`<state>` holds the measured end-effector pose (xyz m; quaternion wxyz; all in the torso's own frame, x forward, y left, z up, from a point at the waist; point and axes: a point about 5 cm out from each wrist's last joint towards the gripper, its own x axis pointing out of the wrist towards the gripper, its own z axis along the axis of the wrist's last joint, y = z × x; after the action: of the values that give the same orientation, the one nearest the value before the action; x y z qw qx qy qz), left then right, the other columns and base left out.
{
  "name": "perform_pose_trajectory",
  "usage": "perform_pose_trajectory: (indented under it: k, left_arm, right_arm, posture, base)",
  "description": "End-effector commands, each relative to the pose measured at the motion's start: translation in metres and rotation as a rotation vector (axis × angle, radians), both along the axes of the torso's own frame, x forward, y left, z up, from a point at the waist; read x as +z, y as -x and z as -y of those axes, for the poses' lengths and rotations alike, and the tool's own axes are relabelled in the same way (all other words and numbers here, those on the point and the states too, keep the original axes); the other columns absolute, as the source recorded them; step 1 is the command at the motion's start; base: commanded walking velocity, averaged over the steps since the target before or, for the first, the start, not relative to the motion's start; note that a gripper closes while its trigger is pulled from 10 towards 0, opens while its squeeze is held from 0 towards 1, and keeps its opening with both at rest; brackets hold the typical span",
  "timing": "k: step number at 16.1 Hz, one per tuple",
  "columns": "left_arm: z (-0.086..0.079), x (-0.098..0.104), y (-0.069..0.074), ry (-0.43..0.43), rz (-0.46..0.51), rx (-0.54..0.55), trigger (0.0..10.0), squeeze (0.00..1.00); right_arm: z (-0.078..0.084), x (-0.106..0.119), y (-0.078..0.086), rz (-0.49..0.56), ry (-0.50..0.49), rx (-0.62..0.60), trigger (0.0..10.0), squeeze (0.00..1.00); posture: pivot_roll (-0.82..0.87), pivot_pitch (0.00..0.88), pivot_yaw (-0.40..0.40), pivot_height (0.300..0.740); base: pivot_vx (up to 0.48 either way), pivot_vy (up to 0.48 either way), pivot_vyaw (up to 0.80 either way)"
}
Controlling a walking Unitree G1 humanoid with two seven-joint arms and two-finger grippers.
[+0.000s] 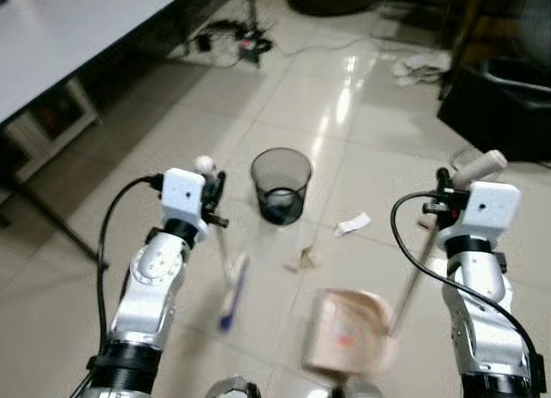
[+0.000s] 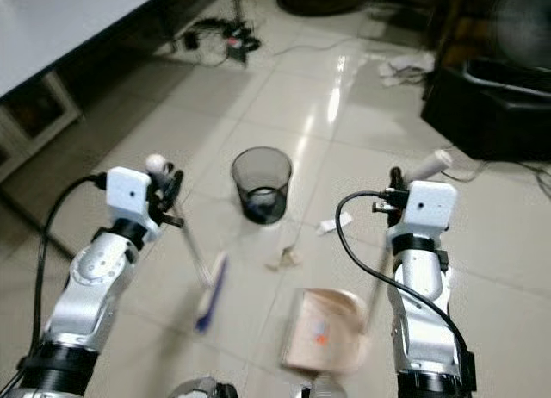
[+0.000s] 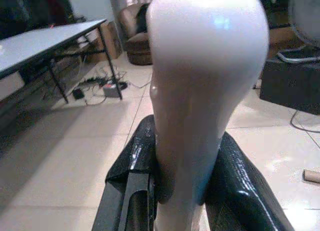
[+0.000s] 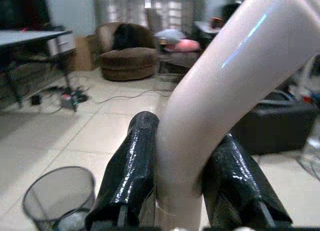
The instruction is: Sweep floor
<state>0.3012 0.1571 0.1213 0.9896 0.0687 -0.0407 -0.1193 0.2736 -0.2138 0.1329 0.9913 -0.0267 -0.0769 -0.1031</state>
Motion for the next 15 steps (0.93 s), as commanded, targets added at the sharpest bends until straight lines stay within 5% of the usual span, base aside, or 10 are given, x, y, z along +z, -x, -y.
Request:
perform_pose_trajectory:
  k: [1,8,15]
  left_arm:
    - [0.007,0.011,-0.001,0.002,0.056,-0.021,10.0,0.00]
    - [0.001,0.013,-0.002,-0.007,0.060,0.002,10.0,0.00]
    - [-0.003,0.018,-0.006,-0.009,0.074,0.021,10.0,0.00]
  right_arm:
    - [0.012,0.001,0.002,0.007,0.004,-0.046,10.0,0.00]
    - [0.012,0.008,-0.006,0.033,0.063,0.000,10.0,0.00]
    - [0.011,0.007,-0.005,0.046,-0.002,0.021,10.0,0.00]
  posture:
    - [-0.01,0.090,0.056,0.740]
    - [0.00,0.099,0.054,0.740]
    - [0.00,0.097,0.057,0.740]
  base:
    - [0.270,0.000,-0.79]
    - [0.265,0.000,-0.23]
    - [0.265,0.000,-0.23]
